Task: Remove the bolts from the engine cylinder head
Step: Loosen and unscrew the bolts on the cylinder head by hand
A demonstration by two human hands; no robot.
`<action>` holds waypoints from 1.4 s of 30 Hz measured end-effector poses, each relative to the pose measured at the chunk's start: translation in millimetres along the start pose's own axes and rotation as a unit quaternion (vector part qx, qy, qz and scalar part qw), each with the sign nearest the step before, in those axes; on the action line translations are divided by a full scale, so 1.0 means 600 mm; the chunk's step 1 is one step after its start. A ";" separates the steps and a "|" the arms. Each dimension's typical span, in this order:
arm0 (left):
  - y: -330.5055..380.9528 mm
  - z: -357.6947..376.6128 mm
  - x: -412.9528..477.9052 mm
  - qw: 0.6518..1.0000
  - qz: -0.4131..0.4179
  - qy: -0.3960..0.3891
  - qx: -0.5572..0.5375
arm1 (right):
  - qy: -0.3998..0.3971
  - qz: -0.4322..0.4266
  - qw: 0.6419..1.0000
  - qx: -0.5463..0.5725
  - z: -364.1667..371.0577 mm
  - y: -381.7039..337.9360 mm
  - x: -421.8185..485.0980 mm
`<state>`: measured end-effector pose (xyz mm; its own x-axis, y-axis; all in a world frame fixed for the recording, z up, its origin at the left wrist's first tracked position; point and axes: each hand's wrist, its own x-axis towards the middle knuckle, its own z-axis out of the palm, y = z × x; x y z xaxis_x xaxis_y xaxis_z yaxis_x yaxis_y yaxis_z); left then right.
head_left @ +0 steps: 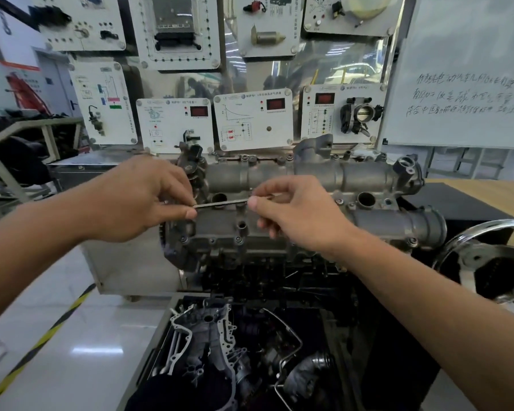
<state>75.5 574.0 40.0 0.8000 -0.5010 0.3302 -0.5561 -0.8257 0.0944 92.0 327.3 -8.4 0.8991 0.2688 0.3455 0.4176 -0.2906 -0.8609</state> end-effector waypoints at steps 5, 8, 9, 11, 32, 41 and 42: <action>-0.018 0.008 -0.001 0.996 0.087 -0.022 -0.011 | 0.003 -0.043 0.977 -0.209 0.037 0.028 -0.060; -0.024 0.013 -0.005 0.993 0.110 -0.026 -0.025 | -0.032 -0.054 0.977 -0.202 0.055 0.027 -0.067; -0.027 0.015 -0.007 0.993 0.112 -0.030 -0.024 | -0.064 -0.045 0.979 -0.186 0.062 0.027 -0.067; -0.035 0.021 -0.012 0.992 0.120 -0.036 0.000 | -0.128 -0.021 0.978 -0.163 0.080 0.029 -0.068; -0.048 0.033 -0.005 0.973 0.113 -0.067 0.191 | -0.008 0.003 0.999 -0.033 0.249 0.023 -0.096; -0.047 0.060 -0.021 0.994 -0.046 0.085 0.043 | 0.021 0.021 0.999 -0.030 0.285 0.028 -0.096; -0.046 0.067 -0.023 0.991 -0.070 0.105 0.036 | 0.023 0.024 0.999 -0.034 0.288 0.029 -0.097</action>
<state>89.1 593.4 -4.9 0.7996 -0.3215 0.5072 -0.4197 -0.9033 0.0890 24.5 465.3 -108.1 0.9224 0.2107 0.3237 0.3813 -0.3642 -0.8497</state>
